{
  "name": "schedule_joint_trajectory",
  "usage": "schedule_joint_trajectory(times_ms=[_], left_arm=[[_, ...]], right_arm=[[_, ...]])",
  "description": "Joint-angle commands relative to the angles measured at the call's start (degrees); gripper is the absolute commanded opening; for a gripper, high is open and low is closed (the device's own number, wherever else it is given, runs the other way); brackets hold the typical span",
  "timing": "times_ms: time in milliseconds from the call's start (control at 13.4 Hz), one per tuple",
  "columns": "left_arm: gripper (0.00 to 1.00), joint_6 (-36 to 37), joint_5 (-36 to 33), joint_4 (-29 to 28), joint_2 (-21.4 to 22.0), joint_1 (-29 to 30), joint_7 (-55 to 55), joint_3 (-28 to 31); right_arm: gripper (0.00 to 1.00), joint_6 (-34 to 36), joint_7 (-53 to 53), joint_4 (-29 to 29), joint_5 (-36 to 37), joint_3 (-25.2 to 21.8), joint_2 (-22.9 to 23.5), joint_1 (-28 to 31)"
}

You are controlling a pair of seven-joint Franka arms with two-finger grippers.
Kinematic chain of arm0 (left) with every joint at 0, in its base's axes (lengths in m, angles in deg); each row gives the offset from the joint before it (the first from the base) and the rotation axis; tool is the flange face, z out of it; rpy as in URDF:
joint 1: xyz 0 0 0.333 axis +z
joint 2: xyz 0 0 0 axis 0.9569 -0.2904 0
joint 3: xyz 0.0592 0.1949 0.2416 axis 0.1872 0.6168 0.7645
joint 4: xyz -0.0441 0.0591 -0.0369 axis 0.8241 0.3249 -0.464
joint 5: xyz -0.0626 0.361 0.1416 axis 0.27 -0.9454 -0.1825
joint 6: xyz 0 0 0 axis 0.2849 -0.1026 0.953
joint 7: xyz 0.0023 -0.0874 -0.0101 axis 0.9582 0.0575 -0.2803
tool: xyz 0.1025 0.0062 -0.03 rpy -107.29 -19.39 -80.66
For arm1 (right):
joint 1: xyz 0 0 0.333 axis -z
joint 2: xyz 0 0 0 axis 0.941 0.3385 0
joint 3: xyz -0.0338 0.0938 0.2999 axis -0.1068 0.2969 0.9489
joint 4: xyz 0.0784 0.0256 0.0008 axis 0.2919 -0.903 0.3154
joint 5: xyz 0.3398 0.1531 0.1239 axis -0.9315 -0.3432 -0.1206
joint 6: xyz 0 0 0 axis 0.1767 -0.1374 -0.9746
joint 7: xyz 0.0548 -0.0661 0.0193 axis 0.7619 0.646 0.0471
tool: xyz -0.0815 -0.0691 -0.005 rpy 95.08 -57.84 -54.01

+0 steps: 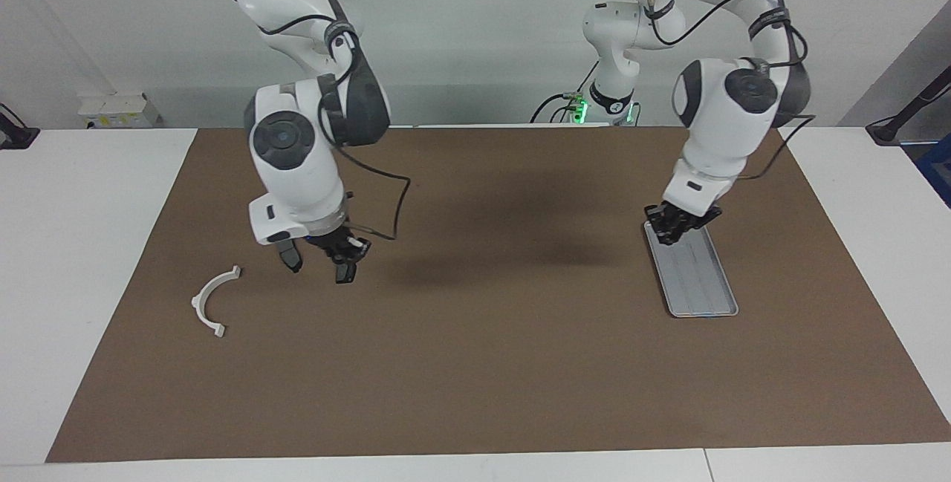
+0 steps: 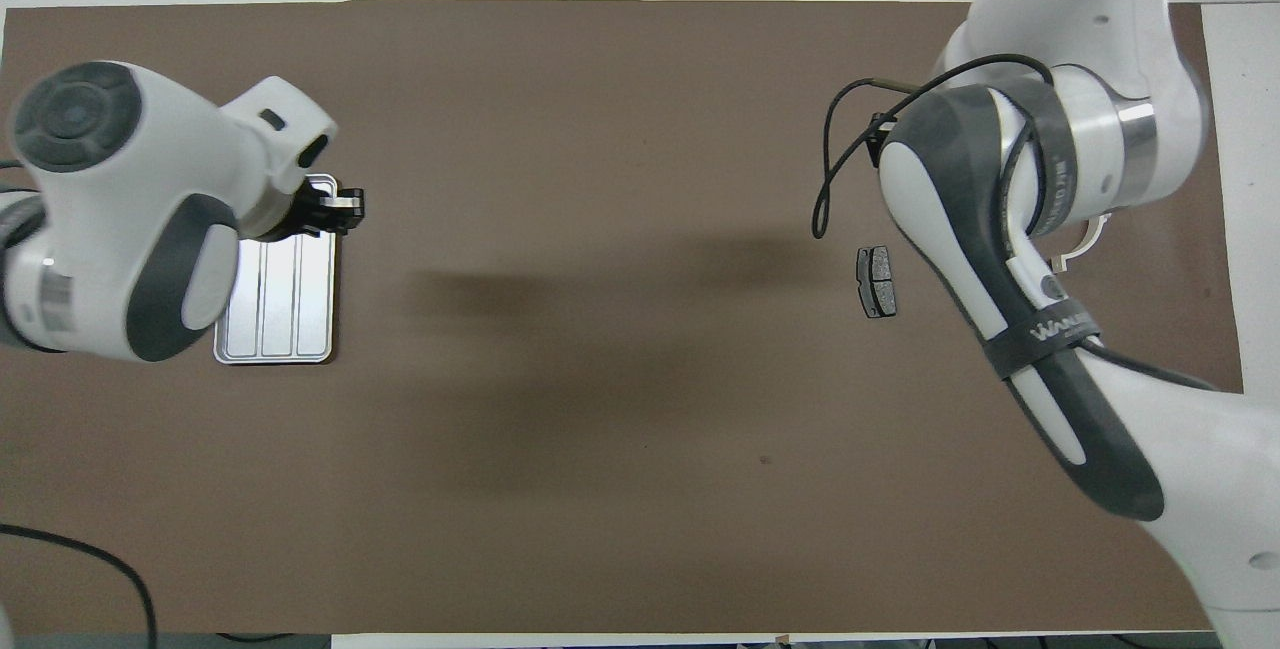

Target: Pick bearing gear from pile to tray

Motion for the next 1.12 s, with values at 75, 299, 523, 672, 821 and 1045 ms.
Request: schedule_joint_trajectory(times_ms=[75, 299, 523, 672, 821, 1045], left_arm=[[0.00, -5.03, 3.19, -9.56, 3.55, 7.52, 13.30, -0.88], [0.00, -15.67, 3.74, -20.82, 6.46, 8.33, 14.73, -0.88], [0.00, -18.68, 3.74, -23.65, 5.76, 8.24, 14.73, -0.79], [0.00, -22.36, 3.74, -25.76, 5.50, 8.24, 14.73, -0.79], [0.00, -23.60, 3.74, -25.86, 3.75, 8.15, 14.73, -0.79], [0.00, -28.34, 3.74, -28.05, 2.51, 7.71, 14.38, -0.79]], right_arm=[[0.00, -4.81, -18.19, -1.20, -3.45, 0.32, -0.04, -8.38], [0.00, -12.00, -27.17, -4.71, -4.41, 0.40, 0.49, -14.10], [0.00, -19.21, -36.22, -5.60, -3.72, 0.32, 4.87, -19.81], [0.00, -24.75, -38.88, -5.51, -3.45, 0.23, 8.65, -21.76], [0.00, -28.53, -39.76, -5.60, -3.36, 0.23, 10.77, -22.64], [0.00, -30.66, -39.85, -5.77, -3.54, 0.32, 11.31, -22.47]])
